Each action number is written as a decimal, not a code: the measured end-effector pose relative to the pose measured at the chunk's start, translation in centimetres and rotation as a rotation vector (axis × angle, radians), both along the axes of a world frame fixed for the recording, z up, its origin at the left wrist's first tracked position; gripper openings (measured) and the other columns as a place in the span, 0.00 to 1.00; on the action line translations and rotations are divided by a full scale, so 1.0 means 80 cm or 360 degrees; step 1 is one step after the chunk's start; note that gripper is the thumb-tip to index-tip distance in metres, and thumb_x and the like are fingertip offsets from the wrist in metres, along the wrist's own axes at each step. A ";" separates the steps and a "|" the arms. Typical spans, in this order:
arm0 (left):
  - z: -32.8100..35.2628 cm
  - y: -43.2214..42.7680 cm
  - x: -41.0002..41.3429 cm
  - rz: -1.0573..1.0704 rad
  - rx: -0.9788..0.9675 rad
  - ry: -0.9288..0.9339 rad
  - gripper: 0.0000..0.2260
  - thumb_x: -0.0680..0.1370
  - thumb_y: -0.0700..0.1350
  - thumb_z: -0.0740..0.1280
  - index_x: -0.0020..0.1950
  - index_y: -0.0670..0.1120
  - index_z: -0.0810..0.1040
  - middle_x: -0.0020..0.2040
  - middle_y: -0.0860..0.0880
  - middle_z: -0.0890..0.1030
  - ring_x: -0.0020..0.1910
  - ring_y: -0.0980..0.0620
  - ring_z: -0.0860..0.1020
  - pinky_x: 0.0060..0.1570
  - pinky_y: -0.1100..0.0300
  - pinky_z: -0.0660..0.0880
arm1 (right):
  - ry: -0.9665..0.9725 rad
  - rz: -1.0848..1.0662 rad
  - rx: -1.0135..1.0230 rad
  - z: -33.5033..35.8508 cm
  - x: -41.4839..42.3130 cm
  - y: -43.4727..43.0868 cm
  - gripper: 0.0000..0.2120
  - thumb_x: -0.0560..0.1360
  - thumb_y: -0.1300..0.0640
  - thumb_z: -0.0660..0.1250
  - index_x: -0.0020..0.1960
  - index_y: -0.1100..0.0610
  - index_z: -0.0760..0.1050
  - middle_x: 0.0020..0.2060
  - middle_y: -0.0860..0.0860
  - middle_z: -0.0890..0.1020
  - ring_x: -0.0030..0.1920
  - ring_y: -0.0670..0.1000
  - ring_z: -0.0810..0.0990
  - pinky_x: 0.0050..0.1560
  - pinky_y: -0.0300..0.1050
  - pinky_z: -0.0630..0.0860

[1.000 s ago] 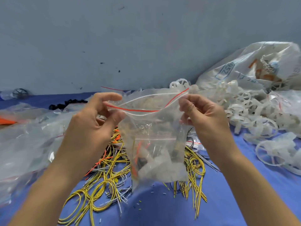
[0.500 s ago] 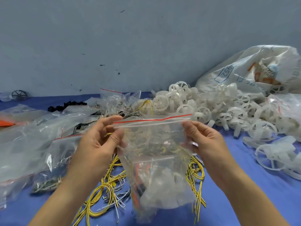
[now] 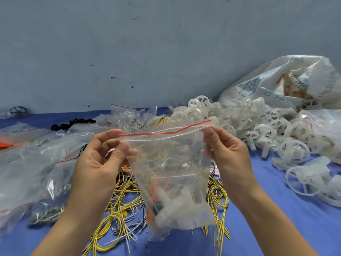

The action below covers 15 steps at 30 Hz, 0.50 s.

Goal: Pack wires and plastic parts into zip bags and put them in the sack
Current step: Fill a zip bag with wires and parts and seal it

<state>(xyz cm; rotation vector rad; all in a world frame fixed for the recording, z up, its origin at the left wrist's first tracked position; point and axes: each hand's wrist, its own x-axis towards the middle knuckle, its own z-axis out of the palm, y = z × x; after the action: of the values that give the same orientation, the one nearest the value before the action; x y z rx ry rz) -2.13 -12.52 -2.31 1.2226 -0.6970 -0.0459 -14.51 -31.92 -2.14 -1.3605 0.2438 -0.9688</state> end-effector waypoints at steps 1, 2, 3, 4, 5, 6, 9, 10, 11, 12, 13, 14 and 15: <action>-0.001 0.000 0.001 0.0007 0.0001 0.0008 0.09 0.77 0.44 0.67 0.53 0.57 0.79 0.44 0.50 0.84 0.46 0.49 0.84 0.40 0.64 0.80 | 0.0006 -0.0002 -0.0010 0.001 0.001 0.000 0.07 0.72 0.48 0.70 0.45 0.49 0.85 0.33 0.44 0.80 0.35 0.44 0.74 0.39 0.39 0.75; -0.001 0.000 0.002 0.0015 -0.0003 0.0020 0.09 0.77 0.44 0.67 0.53 0.57 0.79 0.44 0.50 0.84 0.46 0.50 0.84 0.40 0.64 0.80 | 0.0010 -0.0008 -0.0009 0.001 0.003 0.000 0.09 0.71 0.46 0.71 0.46 0.49 0.85 0.33 0.46 0.79 0.36 0.47 0.72 0.40 0.43 0.74; -0.002 0.001 0.003 0.0024 -0.0011 0.0037 0.08 0.77 0.44 0.67 0.52 0.57 0.79 0.44 0.50 0.84 0.46 0.50 0.84 0.40 0.64 0.80 | 0.0009 -0.0014 0.0008 0.001 0.004 0.000 0.10 0.71 0.46 0.71 0.47 0.50 0.85 0.34 0.48 0.78 0.37 0.49 0.72 0.41 0.46 0.73; -0.003 0.001 0.005 0.0032 -0.0016 0.0055 0.08 0.77 0.44 0.67 0.52 0.57 0.79 0.44 0.50 0.84 0.45 0.51 0.84 0.40 0.64 0.80 | 0.0005 -0.0022 0.0028 0.001 0.005 0.000 0.11 0.71 0.46 0.71 0.47 0.51 0.85 0.34 0.49 0.78 0.37 0.50 0.72 0.41 0.47 0.73; -0.004 0.000 0.007 0.0040 -0.0015 0.0071 0.08 0.76 0.45 0.68 0.51 0.58 0.80 0.44 0.50 0.84 0.45 0.51 0.84 0.39 0.64 0.80 | 0.0005 -0.0034 0.0036 0.000 0.007 -0.001 0.10 0.72 0.46 0.71 0.47 0.51 0.85 0.34 0.49 0.78 0.36 0.49 0.72 0.40 0.45 0.73; -0.004 0.000 0.008 0.0047 -0.0008 0.0085 0.08 0.76 0.45 0.68 0.51 0.58 0.80 0.45 0.51 0.84 0.45 0.52 0.84 0.38 0.64 0.79 | 0.0007 -0.0053 0.0026 -0.001 0.008 -0.001 0.09 0.73 0.47 0.71 0.47 0.51 0.85 0.32 0.48 0.78 0.34 0.47 0.72 0.38 0.42 0.73; -0.008 -0.001 0.011 0.0080 0.0033 0.0123 0.08 0.77 0.44 0.67 0.53 0.56 0.79 0.44 0.50 0.84 0.44 0.52 0.83 0.38 0.64 0.79 | 0.0006 -0.0106 -0.0061 -0.003 0.012 -0.001 0.06 0.74 0.49 0.71 0.45 0.49 0.85 0.30 0.44 0.77 0.31 0.44 0.71 0.34 0.35 0.72; -0.008 -0.002 0.011 0.0101 0.0059 0.0123 0.08 0.78 0.44 0.66 0.54 0.56 0.78 0.44 0.50 0.83 0.45 0.51 0.83 0.40 0.63 0.80 | 0.0004 -0.0110 -0.0100 -0.003 0.012 -0.001 0.06 0.75 0.49 0.70 0.45 0.48 0.85 0.30 0.43 0.77 0.31 0.44 0.71 0.34 0.35 0.72; -0.007 -0.001 0.010 0.0171 0.0111 0.0072 0.08 0.79 0.45 0.66 0.56 0.56 0.77 0.46 0.51 0.83 0.48 0.51 0.83 0.42 0.62 0.80 | 0.0000 -0.0117 -0.0143 -0.003 0.012 0.000 0.05 0.75 0.48 0.70 0.45 0.47 0.85 0.30 0.43 0.76 0.31 0.44 0.71 0.34 0.35 0.72; -0.004 0.000 0.009 0.0298 0.0195 -0.0064 0.08 0.79 0.47 0.66 0.57 0.57 0.76 0.49 0.52 0.82 0.50 0.52 0.82 0.46 0.61 0.79 | -0.0002 -0.0134 -0.0191 -0.002 0.012 0.001 0.06 0.76 0.48 0.70 0.45 0.46 0.84 0.30 0.43 0.76 0.31 0.44 0.71 0.34 0.35 0.71; 0.001 0.001 0.006 0.0449 0.0298 -0.0273 0.09 0.79 0.51 0.66 0.58 0.59 0.75 0.52 0.55 0.81 0.52 0.55 0.80 0.49 0.62 0.77 | -0.0005 -0.0158 -0.0245 -0.001 0.012 0.002 0.06 0.76 0.48 0.69 0.45 0.47 0.84 0.29 0.43 0.75 0.31 0.45 0.71 0.34 0.34 0.71; 0.007 0.003 0.002 0.0576 0.0406 -0.0507 0.10 0.79 0.54 0.67 0.60 0.62 0.73 0.54 0.58 0.78 0.54 0.58 0.78 0.50 0.64 0.75 | -0.0012 -0.0177 -0.0299 0.000 0.013 0.004 0.06 0.76 0.48 0.69 0.45 0.47 0.84 0.29 0.42 0.75 0.30 0.45 0.70 0.33 0.34 0.70; 0.015 0.004 -0.002 0.0652 0.0491 -0.0722 0.12 0.78 0.56 0.66 0.61 0.64 0.71 0.56 0.61 0.76 0.56 0.60 0.76 0.51 0.65 0.73 | -0.0024 -0.0187 -0.0353 0.001 0.014 0.007 0.06 0.77 0.49 0.69 0.45 0.48 0.83 0.29 0.42 0.75 0.30 0.44 0.70 0.33 0.33 0.69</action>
<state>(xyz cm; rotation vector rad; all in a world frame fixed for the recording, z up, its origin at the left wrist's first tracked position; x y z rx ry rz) -2.31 -12.19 -1.11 1.6785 -0.8356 0.4932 -13.38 -31.33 -2.06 -1.5537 0.2112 -1.1295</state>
